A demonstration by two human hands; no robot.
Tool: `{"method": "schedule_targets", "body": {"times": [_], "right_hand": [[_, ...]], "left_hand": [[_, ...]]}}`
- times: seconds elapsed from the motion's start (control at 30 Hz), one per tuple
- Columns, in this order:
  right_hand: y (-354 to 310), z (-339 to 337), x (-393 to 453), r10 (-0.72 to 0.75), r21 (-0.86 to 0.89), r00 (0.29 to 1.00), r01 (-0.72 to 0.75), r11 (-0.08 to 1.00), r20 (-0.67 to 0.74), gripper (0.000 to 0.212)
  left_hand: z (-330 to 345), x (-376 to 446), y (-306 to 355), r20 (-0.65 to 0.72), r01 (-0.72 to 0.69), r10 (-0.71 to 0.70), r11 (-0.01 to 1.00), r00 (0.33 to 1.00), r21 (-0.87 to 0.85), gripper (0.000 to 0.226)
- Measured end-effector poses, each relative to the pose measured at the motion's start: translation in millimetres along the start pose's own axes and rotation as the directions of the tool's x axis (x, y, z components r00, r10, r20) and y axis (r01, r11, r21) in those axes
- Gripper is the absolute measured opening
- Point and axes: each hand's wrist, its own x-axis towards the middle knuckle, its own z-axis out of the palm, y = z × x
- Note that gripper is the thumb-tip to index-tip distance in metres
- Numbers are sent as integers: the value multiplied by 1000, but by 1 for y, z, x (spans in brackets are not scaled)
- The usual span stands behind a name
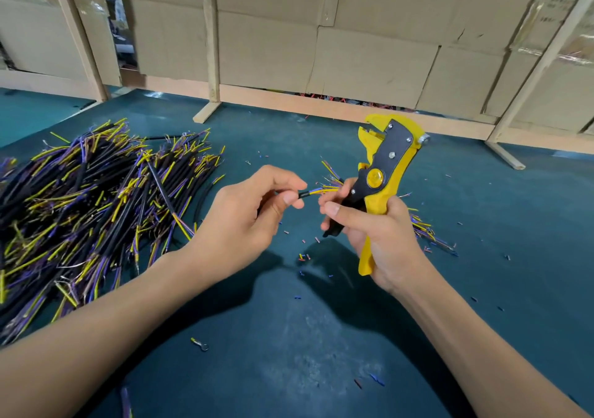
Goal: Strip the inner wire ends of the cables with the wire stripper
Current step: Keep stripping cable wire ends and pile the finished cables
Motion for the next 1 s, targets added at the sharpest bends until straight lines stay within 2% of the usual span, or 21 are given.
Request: {"method": "schedule_targets", "body": {"times": [0.2,0.3,0.37,0.43,0.53,0.67,0.87,0.93,1.0], "right_hand": [[0,-1,1,11,49,1000,-10,999,-27,18],[-4,-3,3,-3,121,998,11,993,-67,15],[-7,-7,6,-16,153,992,35,988,-124,16],[-10,-13,9,-22,180,983,55,982,-180,16],[-13,-21,13,-26,194,971,73,978,-238,19],[-13,-27,15,-54,130,961,92,987,-272,20],[-12,-32,15,-98,-87,956,77,993,-277,21],[-12,-32,15,-111,-128,948,76,989,-298,18],[-13,-33,15,-125,-148,939,81,986,-319,15]], "left_hand": [[-4,0,-6,27,5,-7,997,1000,76,16],[-8,3,-7,37,29,-36,984,999,178,13],[-11,5,-7,73,115,-130,975,989,190,7],[-13,6,-8,136,211,-236,961,962,179,14],[-12,5,-7,199,261,-292,951,936,166,21],[-11,6,-7,217,226,-260,959,941,170,19],[-23,8,-11,301,123,-189,967,935,224,19],[-25,8,-11,378,198,-248,966,892,167,22],[-25,8,-8,495,351,-307,936,813,5,23]]}}
